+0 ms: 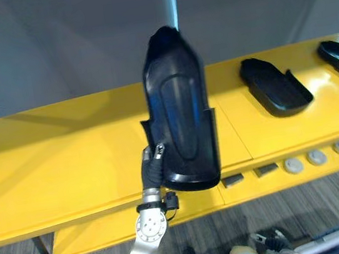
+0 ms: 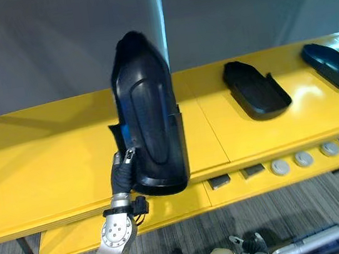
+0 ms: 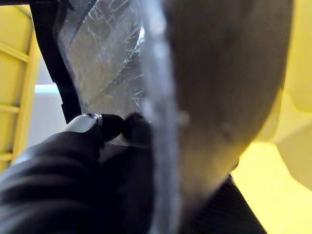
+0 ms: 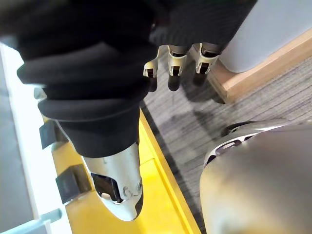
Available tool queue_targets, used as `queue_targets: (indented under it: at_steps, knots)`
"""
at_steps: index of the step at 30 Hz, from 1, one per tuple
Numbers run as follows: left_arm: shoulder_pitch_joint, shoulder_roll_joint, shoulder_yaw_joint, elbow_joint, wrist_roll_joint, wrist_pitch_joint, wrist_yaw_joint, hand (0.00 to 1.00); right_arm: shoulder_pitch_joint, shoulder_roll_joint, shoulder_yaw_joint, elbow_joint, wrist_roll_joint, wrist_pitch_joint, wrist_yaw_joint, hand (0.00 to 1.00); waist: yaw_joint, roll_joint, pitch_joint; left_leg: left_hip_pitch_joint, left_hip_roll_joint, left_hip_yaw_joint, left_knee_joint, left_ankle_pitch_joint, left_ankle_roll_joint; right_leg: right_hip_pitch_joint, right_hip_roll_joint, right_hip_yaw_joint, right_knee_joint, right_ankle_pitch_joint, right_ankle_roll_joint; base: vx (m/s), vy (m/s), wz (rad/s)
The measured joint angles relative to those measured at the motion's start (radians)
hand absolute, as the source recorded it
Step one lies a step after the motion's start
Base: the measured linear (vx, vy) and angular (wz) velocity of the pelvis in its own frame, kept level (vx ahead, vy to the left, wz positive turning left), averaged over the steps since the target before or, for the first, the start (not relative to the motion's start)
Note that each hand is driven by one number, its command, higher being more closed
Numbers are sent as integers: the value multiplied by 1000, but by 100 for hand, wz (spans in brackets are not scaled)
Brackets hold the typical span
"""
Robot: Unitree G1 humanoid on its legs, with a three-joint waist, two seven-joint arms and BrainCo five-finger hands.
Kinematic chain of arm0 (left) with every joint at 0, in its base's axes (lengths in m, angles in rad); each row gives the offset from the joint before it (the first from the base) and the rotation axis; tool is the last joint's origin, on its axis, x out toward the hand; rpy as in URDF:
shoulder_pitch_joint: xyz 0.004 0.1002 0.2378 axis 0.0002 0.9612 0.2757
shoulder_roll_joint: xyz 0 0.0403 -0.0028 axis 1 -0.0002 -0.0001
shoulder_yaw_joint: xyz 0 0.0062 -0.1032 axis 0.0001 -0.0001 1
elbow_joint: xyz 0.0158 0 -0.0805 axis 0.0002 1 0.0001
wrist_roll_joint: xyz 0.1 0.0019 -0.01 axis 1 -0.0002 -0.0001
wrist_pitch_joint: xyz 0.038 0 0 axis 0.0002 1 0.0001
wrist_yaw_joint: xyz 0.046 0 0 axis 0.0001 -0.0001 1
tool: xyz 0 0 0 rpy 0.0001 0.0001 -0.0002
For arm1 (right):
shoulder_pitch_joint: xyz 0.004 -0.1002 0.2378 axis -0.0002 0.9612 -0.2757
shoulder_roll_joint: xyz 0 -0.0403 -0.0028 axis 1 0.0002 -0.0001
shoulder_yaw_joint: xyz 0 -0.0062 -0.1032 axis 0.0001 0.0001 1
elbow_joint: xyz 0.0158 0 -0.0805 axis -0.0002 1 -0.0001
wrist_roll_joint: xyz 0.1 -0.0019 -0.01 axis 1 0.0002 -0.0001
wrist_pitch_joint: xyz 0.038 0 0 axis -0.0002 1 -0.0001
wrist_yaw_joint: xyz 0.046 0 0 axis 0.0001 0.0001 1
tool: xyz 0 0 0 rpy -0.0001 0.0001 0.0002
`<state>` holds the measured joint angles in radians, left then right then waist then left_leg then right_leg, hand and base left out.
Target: Walk over and take plastic housings, then place them on the shelf
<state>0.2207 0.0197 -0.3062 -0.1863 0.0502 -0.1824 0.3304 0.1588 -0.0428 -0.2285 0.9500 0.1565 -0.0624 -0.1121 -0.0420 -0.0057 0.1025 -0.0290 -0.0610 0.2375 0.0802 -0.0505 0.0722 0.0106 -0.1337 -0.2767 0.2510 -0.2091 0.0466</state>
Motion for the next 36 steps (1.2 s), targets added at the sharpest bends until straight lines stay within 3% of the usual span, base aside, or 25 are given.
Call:
queue_targets:
  at_steps: [4, 8, 10, 11, 12, 13, 14, 16, 17, 19, 20, 21, 22, 24, 25, 26, 27, 29, 30, 31, 32, 33, 34, 35, 36]
  knots:
    - [36, -7, 21, -1, -1, 0, -3, 100, 27, 26, 1, -26, -2, -4, -2, 0, 3, -27, -22, 29, 18, 16, 2, -12, -19, 72, 26, -25, -74, 17, -14, 149, -124, 12]
    - [43, -7, 44, -3, -1, 1, -4, 100, 30, 35, 1, -25, -3, -7, -2, 0, 3, -32, -26, 35, 21, 18, 8, -15, -24, 105, 30, -41, -102, 28, -16, 54, -46, 7]
    - [39, -8, 60, -5, -1, 1, -4, 100, 31, 35, 1, -23, -3, -7, -3, 0, 2, -32, -26, 8, 25, 21, 47, -31, -48, 102, 26, -58, -103, 29, -18, 1, -11, 18]
    - [35, -10, 65, -5, -1, 1, -3, 100, 29, 29, 0, -18, -5, -7, -6, 0, 3, -32, -26, -34, 49, 64, 105, -79, -69, 82, 23, -66, -99, 32, -22, -3, 23, 9]
    - [32, -10, 76, -6, -2, 0, -3, 100, 19, 20, 0, 6, -10, -7, -16, 0, 2, -22, -30, -91, 115, 154, 217, -144, -48, 56, 25, -75, -91, 31, -24, -3, 41, 5]
    - [31, -14, 82, -6, -3, 1, -3, 100, 10, 15, 0, 15, -11, -7, -19, 0, 0, -18, -28, -117, 151, 180, 278, -162, -40, 49, 22, -77, -87, 31, -24, 19, 127, 4]
    - [30, -19, 93, -3, -14, 1, -2, 100, -3, 8, 0, 36, -12, -2, -20, 0, -5, -27, -21, -157, 222, 207, 389, -189, -39, 35, -7, -78, -66, 31, -24, 27, 160, 8]
    - [31, -20, 97, -1, -32, 0, -1, 100, 7, 2, 2, 56, -16, 4, -21, 0, -20, -47, -10, -170, 312, 202, 461, -186, -51, 36, -64, -81, -44, 35, -18, 34, 256, 14]
    - [29, -23, 97, -1, -42, -1, -1, 100, 19, -5, 1, 60, -24, 8, -20, 0, -37, -35, -14, -167, 366, 174, 444, -167, -80, 36, -92, -83, -34, 41, -7, 46, 358, 17]
    - [21, -35, 94, -3, -43, -2, 0, 100, 30, -9, -4, 59, -32, 11, -21, 0, -49, -13, -25, -149, 408, 96, 334, -89, -120, 25, -129, -87, -20, 49, 53, 76, 501, 12]
    - [18, -50, 84, -2, -45, -2, 1, 100, 34, -22, -6, 62, -32, 12, -22, 0, -56, 15, -39, -133, 409, 9, 259, 0, -166, 19, -143, -94, -17, 51, 107, 95, 621, 20]
    - [3, -51, 66, 2, -50, 0, 2, 100, 28, -24, -8, 73, -31, 11, -22, 0, -63, 19, -46, -132, 376, -30, 246, -71, -268, 24, -176, -108, -28, 76, 142, 77, 655, 35]
    - [-17, -29, 60, 2, -52, 0, 1, 100, 21, -5, -12, 89, -32, 7, -22, 0, -65, -18, -41, -136, 334, -31, 251, -89, -260, 32, -215, -118, -40, 107, 148, 41, 549, 34]
    - [-39, 16, 57, 4, -59, 0, 5, 100, 21, 12, -9, 98, -33, 6, -21, 0, -52, -46, -37, -159, 300, -30, 293, -110, -223, 34, -248, -135, -60, 208, 128, -10, 446, 14]
    - [-47, 33, 63, 5, -57, -1, 14, 100, 19, 15, -1, 99, -47, 7, -22, 0, -48, -53, -43, -166, 277, -8, 312, -127, -195, -4, -270, -134, -31, 278, 34, -28, 405, -4]
    - [-48, 33, 64, 5, -57, -1, 19, 100, 17, 12, 2, 98, -50, 7, -21, 0, -45, -50, -45, -165, 270, -2, 309, -130, -188, -23, -276, -137, -18, 302, -2, -37, 438, -41]
    - [-48, 29, 69, 6, -55, -3, 25, 100, 2, -7, 19, 101, -61, 9, -19, 0, -30, -40, -44, -142, 263, 39, 275, -131, -165, -62, -283, -146, -4, 365, -101, -28, 419, -70]
    - [-57, 34, 85, 45, -48, -15, 35, 100, -16, -18, 39, 87, -82, 11, -18, 0, -36, -37, -34, -95, 239, 77, 205, -108, -118, -136, -238, -105, 207, 153, -24, -39, 318, -48]
    - [-57, 29, 81, 67, -41, -10, 42, 100, -16, -15, 41, 85, -88, 9, -18, 0, -43, -34, -32, -64, 227, 89, 170, -98, -105, -138, -149, -58, 264, 71, 6, -55, 146, -5]
    - [-56, 25, 80, 72, -39, -9, 42, 100, -18, -15, 42, 85, -88, 7, -18, 0, -45, -32, -31, -48, 219, 94, 158, -94, -99, -136, -99, -33, 277, 35, 14, -80, 150, -6]
    - [-57, 17, 73, 72, -37, -12, 42, 100, -18, -13, 53, 84, -88, 2, -17, 0, -54, -32, -32, -34, 191, 103, 135, -88, -89, -133, 2, -19, 258, -12, 0, -103, 143, -4]
    - [-63, 7, 65, 72, -33, -13, 41, 100, -18, -14, 60, 84, -89, 2, -18, 0, -54, -37, -32, -34, 158, 108, 129, -85, -86, -117, 33, -23, 194, -42, -48, -88, 111, -2]
    - [-64, -3, 60, 72, -25, -12, 41, 100, -17, -16, 62, 83, -89, 3, -19, 0, -54, -44, -36, -35, 141, 109, 128, -86, -83, -99, 30, -22, 151, -57, -70, -85, 105, -2]
    - [-62, -26, 49, 72, -8, -8, 41, 100, -20, -28, 57, 80, -88, 5, -18, 0, -55, -9, -23, -38, 131, 96, 123, -82, -79, -70, 47, 10, 74, -48, -54, -73, 82, 1]
    - [-61, -28, 33, 72, 2, -5, 39, 100, -7, -34, 48, 73, -88, 5, -18, 0, -53, -1, -20, -36, 131, 94, 103, -69, -78, -60, 54, 9, 36, -29, -51, -83, 88, 3]
